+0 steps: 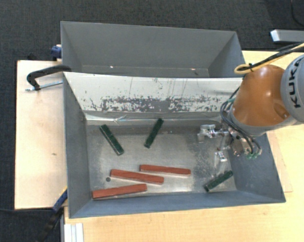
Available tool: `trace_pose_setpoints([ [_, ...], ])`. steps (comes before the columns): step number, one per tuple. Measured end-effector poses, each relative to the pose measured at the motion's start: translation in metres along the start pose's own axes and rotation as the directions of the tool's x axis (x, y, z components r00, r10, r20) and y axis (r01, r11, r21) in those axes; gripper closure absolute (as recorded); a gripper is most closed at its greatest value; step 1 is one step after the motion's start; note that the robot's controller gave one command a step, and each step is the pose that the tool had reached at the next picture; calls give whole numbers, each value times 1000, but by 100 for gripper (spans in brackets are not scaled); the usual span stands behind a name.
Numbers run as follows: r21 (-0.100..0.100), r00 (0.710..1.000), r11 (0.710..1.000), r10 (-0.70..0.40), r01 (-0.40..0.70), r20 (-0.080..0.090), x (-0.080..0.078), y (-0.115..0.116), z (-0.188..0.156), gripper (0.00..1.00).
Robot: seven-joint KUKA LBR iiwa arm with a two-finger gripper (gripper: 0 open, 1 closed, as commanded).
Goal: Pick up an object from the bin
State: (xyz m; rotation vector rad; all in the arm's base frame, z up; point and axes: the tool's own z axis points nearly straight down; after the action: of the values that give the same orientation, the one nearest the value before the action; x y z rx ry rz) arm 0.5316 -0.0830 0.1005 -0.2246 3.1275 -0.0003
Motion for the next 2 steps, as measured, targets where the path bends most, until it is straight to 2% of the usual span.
trace_pose_setpoints([
  [1,-2,995,995,101,-101,-9,22,21,25,0],
  [2,-2,995,995,104,-104,-8,21,41,27,0],
])
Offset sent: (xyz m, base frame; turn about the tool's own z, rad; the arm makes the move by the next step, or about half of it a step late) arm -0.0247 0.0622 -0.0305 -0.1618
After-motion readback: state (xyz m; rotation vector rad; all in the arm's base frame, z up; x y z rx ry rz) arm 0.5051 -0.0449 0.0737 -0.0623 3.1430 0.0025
